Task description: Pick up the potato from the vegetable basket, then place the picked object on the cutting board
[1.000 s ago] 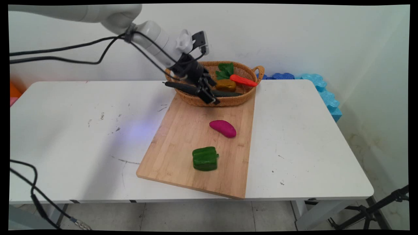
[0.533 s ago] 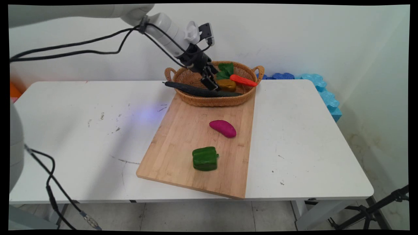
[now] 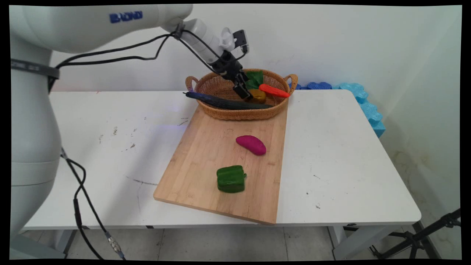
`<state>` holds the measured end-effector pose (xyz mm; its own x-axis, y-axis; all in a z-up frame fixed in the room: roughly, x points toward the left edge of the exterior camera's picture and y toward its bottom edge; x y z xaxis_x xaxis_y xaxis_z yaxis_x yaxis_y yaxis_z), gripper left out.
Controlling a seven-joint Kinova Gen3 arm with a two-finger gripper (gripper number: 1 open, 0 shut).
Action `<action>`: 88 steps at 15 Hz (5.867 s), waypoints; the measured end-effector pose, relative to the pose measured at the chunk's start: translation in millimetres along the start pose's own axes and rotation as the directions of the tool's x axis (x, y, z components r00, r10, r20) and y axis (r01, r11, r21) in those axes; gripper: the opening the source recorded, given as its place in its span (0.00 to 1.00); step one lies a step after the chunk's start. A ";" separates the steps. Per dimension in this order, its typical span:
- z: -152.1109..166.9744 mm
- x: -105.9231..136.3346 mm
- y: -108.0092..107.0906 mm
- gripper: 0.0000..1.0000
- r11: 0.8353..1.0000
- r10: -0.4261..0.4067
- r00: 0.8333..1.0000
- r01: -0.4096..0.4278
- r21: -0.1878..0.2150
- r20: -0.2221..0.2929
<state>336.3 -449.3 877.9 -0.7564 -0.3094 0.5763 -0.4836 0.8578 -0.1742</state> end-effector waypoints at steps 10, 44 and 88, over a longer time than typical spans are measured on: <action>42.5 2.3 -20.7 1.00 0.999 -0.047 0.999 0.047 -0.017 -0.003; -35.0 10.3 -4.0 0.00 0.999 -0.028 0.999 0.028 0.026 -0.024; -119.2 -142.7 246.5 0.00 0.970 -0.135 0.982 0.158 -0.187 0.130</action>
<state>377.6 -144.8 847.9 -0.7348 -0.4734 0.4858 -0.5063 0.8594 0.0716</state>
